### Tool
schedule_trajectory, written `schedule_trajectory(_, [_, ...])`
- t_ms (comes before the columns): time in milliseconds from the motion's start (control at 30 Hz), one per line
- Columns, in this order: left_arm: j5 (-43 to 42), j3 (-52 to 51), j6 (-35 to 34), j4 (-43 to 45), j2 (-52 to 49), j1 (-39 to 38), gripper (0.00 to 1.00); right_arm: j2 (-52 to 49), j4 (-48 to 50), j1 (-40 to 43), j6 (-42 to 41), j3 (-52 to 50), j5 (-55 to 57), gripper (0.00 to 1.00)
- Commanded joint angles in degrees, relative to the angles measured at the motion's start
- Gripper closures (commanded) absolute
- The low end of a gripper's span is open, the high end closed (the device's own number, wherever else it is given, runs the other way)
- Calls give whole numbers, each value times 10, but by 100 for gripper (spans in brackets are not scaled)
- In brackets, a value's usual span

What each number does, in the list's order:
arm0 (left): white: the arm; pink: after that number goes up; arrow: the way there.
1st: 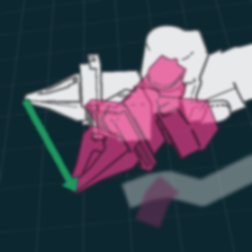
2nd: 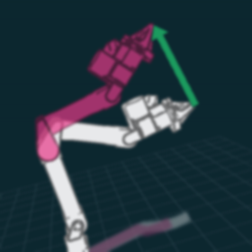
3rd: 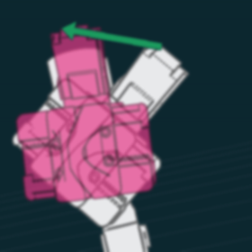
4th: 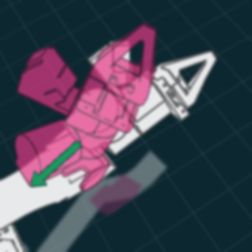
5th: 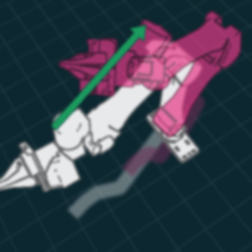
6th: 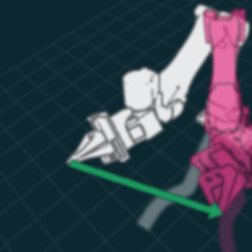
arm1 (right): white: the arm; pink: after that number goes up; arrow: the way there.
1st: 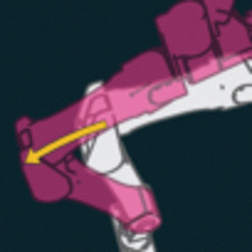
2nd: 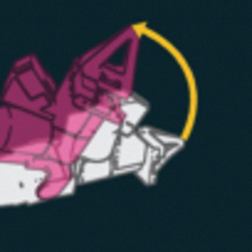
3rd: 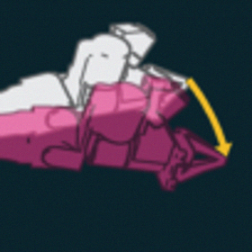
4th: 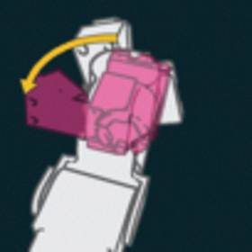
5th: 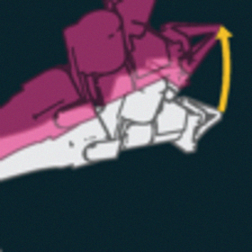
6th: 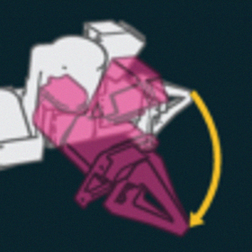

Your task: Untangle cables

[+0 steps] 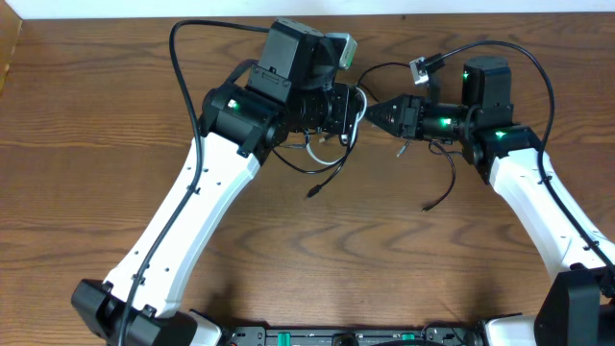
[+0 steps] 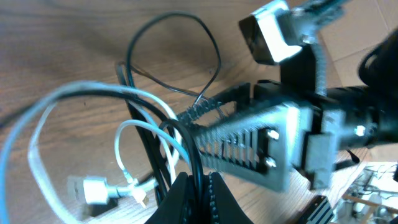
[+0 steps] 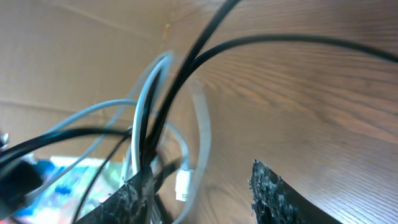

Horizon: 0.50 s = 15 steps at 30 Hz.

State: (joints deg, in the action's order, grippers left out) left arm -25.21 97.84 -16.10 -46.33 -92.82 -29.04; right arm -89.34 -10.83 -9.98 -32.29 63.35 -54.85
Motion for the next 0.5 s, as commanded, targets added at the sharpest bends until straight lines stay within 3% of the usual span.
schedule_trajectory(0, [-12,-1,-33,1,-15,0,93,9,3,-3,28,5,-57,51])
schedule_trajectory(233, [-14,-1,-44,5,-15,-16,93,8,-8,-38,7,5,54,57])
schedule_trajectory(467, [-13,-1,-43,5,-5,-10,93,8,-136,-58,-82,5,346,99])
